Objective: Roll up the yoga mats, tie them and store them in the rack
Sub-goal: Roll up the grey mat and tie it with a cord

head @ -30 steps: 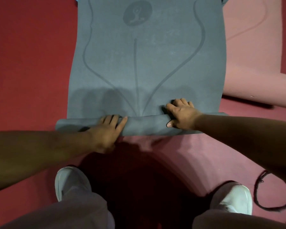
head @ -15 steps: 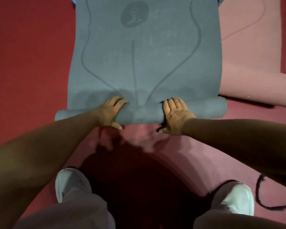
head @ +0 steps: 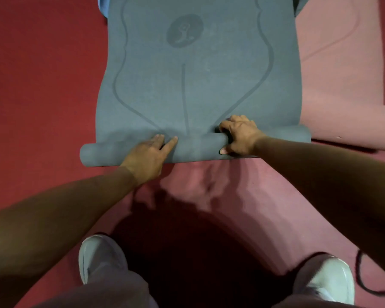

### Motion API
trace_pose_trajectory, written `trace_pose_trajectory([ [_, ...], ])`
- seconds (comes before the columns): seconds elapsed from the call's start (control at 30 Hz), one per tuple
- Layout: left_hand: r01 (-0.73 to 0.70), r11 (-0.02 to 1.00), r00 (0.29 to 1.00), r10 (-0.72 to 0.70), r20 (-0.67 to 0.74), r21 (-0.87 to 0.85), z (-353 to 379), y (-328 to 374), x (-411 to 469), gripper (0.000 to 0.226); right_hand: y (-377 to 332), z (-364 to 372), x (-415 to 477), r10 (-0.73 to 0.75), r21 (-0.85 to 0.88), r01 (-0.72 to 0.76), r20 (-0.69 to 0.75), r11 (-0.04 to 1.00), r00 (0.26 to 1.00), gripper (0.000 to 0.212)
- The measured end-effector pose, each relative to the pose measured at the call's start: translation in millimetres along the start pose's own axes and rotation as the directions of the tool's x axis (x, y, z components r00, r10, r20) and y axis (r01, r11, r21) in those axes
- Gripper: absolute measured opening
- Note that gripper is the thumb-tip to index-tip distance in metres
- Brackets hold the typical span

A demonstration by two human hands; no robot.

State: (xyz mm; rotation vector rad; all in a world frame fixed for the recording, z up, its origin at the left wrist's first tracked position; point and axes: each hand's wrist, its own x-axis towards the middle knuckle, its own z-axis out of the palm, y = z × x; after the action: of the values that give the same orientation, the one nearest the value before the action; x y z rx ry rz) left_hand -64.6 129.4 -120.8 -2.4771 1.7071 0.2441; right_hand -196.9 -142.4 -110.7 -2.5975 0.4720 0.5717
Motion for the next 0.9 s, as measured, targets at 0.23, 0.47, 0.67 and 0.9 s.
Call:
trace_pose_trajectory([
  [0.23,0.081,0.995,0.992,-0.074,0.103,-0.058,14,-10,19,0.122,-4,-12,2,0.031,0.118,-0.026,-0.040,0.993,0.999,0.049],
  [0.47,0.182,0.924,0.973,-0.121,0.196,-0.336,0,-33,49,0.107,-23,34,-18,-0.157,-0.324,0.038,-0.350,0.945,0.923,0.068],
  [0.67,0.155,0.948,0.987,-0.159,0.007,-0.279,-8,-35,45,0.080,-23,18,2,-0.123,-0.492,0.011,-0.197,0.870,0.973,0.083],
  [0.9,0.135,0.989,0.990,-0.137,0.032,0.053,-5,-28,35,0.124,-26,-31,22,-0.089,-0.310,0.094,0.031,0.946,0.996,0.072],
])
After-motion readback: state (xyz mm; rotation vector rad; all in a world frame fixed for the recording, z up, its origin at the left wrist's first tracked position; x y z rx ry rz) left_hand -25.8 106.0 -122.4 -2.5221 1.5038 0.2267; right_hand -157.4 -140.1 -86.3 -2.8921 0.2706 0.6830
